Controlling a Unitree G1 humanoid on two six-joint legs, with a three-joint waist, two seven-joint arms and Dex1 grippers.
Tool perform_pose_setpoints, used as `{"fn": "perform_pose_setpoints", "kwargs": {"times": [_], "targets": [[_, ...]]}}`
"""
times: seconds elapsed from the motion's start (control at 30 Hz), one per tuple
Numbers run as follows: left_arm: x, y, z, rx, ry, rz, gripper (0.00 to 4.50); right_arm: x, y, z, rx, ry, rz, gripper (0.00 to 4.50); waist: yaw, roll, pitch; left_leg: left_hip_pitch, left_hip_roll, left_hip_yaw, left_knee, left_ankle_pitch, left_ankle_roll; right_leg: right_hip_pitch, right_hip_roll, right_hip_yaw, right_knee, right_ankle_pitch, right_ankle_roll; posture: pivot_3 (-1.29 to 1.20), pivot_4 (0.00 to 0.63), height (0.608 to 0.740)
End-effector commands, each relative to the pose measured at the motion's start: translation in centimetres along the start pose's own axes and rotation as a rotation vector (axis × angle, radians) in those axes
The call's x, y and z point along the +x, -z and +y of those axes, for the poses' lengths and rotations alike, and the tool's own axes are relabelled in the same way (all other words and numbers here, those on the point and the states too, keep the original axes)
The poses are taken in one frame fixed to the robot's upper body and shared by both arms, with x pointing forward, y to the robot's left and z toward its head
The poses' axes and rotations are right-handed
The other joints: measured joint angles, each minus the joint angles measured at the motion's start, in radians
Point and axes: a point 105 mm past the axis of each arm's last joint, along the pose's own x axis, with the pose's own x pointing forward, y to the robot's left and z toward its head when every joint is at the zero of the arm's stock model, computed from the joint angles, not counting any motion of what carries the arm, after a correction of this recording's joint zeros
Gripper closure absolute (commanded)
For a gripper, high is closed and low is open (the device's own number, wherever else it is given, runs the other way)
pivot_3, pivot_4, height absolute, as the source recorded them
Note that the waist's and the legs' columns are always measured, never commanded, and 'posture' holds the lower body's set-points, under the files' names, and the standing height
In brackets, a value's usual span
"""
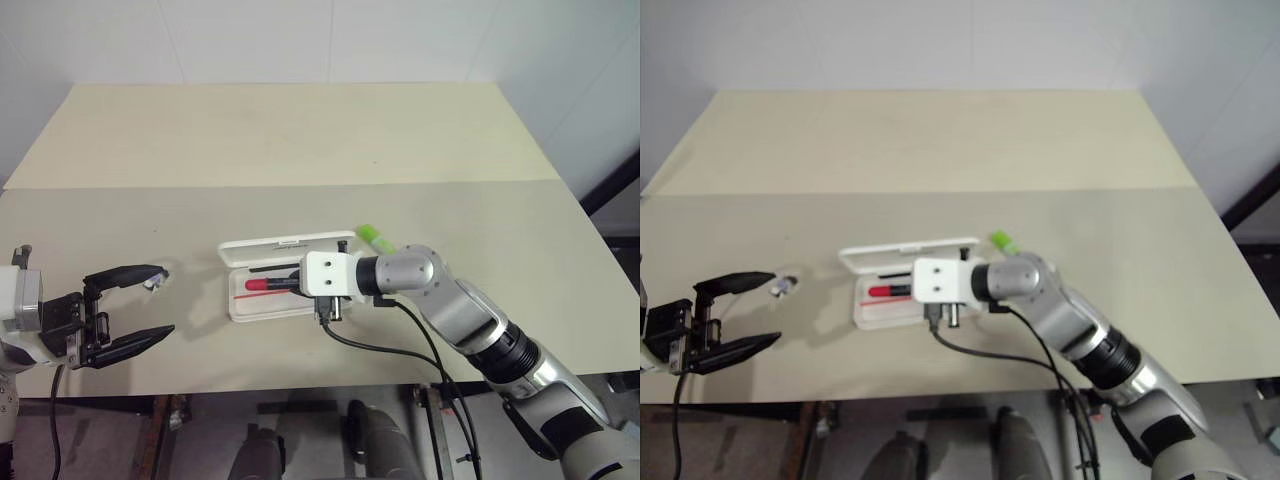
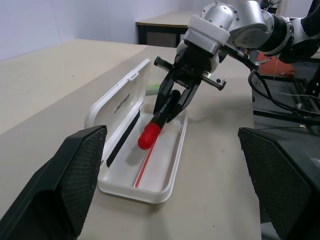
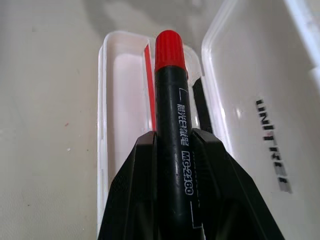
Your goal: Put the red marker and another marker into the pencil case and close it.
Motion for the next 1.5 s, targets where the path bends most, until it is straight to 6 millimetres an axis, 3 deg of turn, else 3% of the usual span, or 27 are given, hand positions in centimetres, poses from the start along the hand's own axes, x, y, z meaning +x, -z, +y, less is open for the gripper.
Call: {"fn": "perform_pose_setpoints", "kwargs": {"times": [0.03, 0.17, 0.53, 0.7, 0.83, 1.13, 1.2, 1.3, 1.5], "targets": [[0.4, -0.7, -0.3, 0.035, 0.010, -0.025, 0.00, 0.0, -0.7, -0.5, -0.040, 0.033, -0.020, 3.88, 0.000, 0.000, 0.000, 0.000, 0.000, 0.000, 0.000, 0.000, 0.000, 0.000, 0.000, 0.000, 0.000, 0.000, 0.000, 0.00, 0.150, 0.740], [0.6, -0.9, -0.4, 0.039, 0.012, -0.029, 0.00, 0.6, -0.6, -1.0, -0.038, 0.057, -0.013, 3.88, 0.000, 0.000, 0.000, 0.000, 0.000, 0.000, 0.000, 0.000, 0.000, 0.000, 0.000, 0.000, 0.001, 0.000, 0.000, 0.00, 0.150, 0.740], [1.0, -1.2, -0.5, 0.044, 0.013, -0.041, 0.00, 1.7, -1.1, -1.8, -0.091, 0.082, -0.030, 0.03, -0.001, 0.000, 0.000, 0.001, 0.000, 0.000, 0.001, 0.000, 0.000, 0.000, 0.000, 0.000, 0.003, 0.000, -0.001, 0.00, 0.150, 0.740], [1.3, -1.3, -0.5, 0.044, 0.013, -0.047, 0.00, 1.2, -1.3, -1.1, -0.090, 0.036, -0.044, 0.03, -0.001, 0.000, 0.000, 0.001, 0.000, 0.000, 0.001, 0.000, 0.000, 0.000, 0.000, 0.000, 0.003, 0.000, -0.001, 0.00, 0.150, 0.740], [1.8, -1.1, -0.6, 0.036, 0.013, -0.055, 0.00, -0.8, -1.7, 0.2, 0.006, -0.054, -0.069, 0.03, 0.002, 0.000, 0.000, 0.001, 0.000, 0.000, 0.001, 0.000, 0.000, 0.000, 0.000, 0.000, 0.003, -0.001, -0.001, 0.00, 0.150, 0.740], [2.8, -1.1, -1.0, 0.048, -0.016, -0.078, 0.00, -5.4, -0.9, 0.4, 0.227, -0.135, -0.070, 0.03, 0.004, 0.000, 0.000, 0.002, 0.000, 0.000, 0.002, 0.000, 0.000, 0.000, 0.000, 0.000, 0.005, -0.001, -0.001, 0.00, 0.150, 0.740], [3.2, -1.3, -1.2, 0.068, -0.030, -0.087, 0.00, -6.9, -1.3, -0.5, 0.257, -0.088, -0.149, 0.03, 0.005, -0.001, 0.000, 0.002, 0.000, 0.000, 0.002, 0.000, 0.000, 0.000, 0.000, 0.000, 0.004, -0.001, -0.001, 0.00, 0.150, 0.740], [3.8, -1.9, -1.8, 0.076, -0.021, -0.117, 0.00, -8.5, -0.2, -0.6, 0.291, -0.079, -0.119, 0.03, 0.004, -0.001, 0.000, 0.001, 0.000, 0.001, 0.002, 0.000, 0.000, 0.000, 0.000, 0.001, 0.003, 0.000, -0.001, 0.00, 0.150, 0.740], [4.8, -3.0, -2.4, 0.099, 0.023, -0.146, 0.00, -10.5, 4.5, -1.8, 0.375, 0.061, 0.057, 0.03, 0.004, -0.001, 0.000, 0.002, 0.000, 0.001, 0.002, 0.000, 0.000, 0.000, 0.000, 0.001, 0.003, -0.001, -0.001, 0.00, 0.150, 0.740]]}}
